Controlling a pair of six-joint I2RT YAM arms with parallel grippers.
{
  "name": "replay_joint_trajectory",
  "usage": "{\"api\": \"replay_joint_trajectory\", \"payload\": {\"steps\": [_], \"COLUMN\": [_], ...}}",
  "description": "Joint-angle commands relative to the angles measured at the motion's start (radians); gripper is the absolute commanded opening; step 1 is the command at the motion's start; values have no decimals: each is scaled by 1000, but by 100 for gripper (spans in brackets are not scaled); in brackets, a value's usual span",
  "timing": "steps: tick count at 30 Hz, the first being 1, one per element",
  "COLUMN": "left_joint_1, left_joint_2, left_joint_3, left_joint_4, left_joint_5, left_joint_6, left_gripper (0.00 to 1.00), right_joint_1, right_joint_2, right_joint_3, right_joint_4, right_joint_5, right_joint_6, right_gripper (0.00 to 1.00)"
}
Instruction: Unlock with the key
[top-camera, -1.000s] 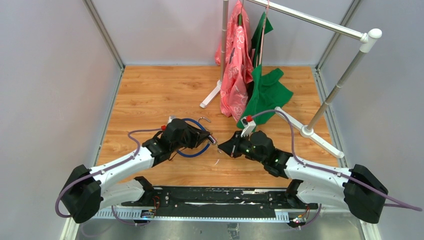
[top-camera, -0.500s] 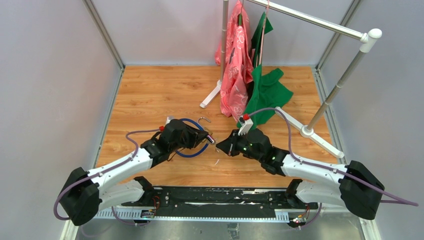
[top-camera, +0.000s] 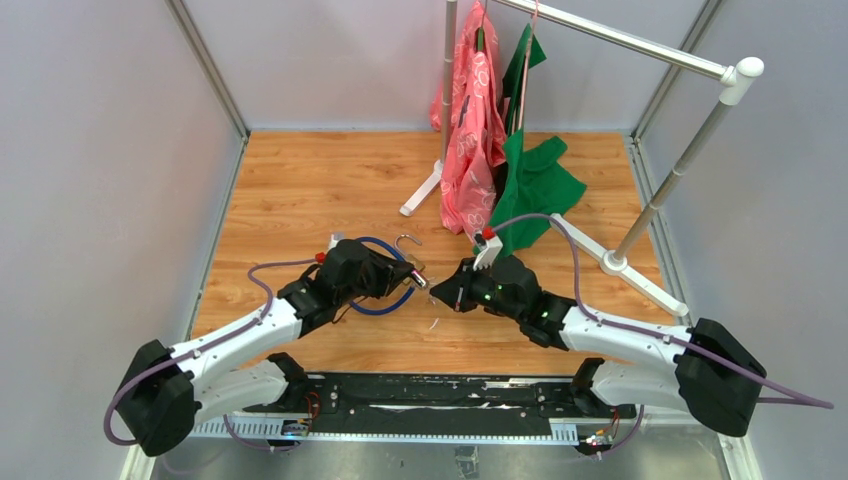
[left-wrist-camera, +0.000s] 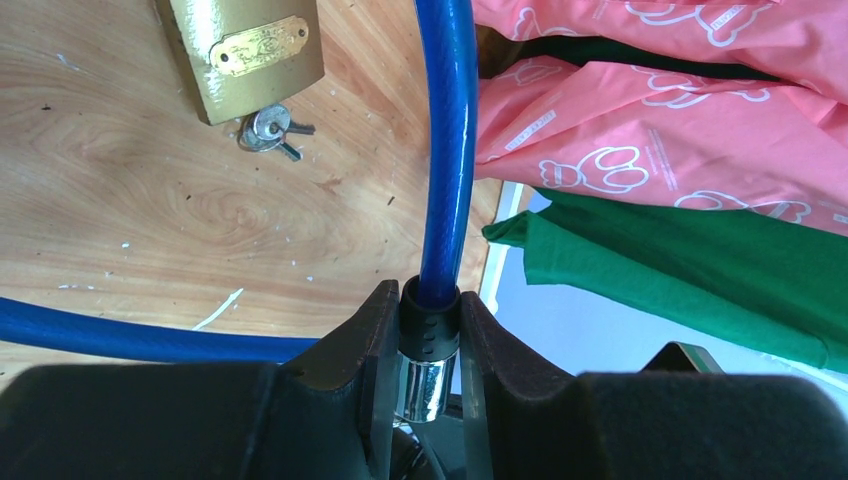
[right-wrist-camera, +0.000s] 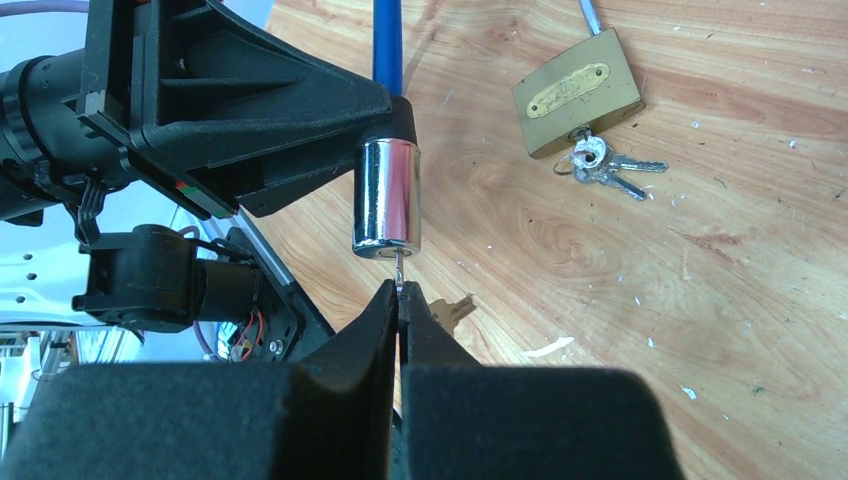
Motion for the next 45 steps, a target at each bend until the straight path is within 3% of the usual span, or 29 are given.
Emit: {"api": "replay_joint_trajectory", "payload": {"steps": [1, 15, 33, 37, 45], "left_joint_1": [-2, -2, -2, -2, -2], "left_joint_2": [-23, -31, -51, -55, -73], "left_joint_3": [-3, 10, 1, -1, -4], "left_joint_4": [-11, -39, -40, -41, -48], "left_joint_5": [36, 38, 35, 41, 44], "left_joint_6": [6, 14, 9, 8, 6], "left_gripper": [0, 0, 0, 0, 0], "right_joint_1": [-13, -13, -13, -13, -12], "right_joint_2": [14, 50, 123, 150, 176], "right_joint_3": [39, 115, 174, 197, 260], "right_joint_4": [13, -49, -135, -109, -115], "right_joint_5": [-6, -58, 93, 17, -103], "right_joint_6": [-36, -165, -44, -73, -278], "right_gripper": [0, 0, 0, 0, 0]}}
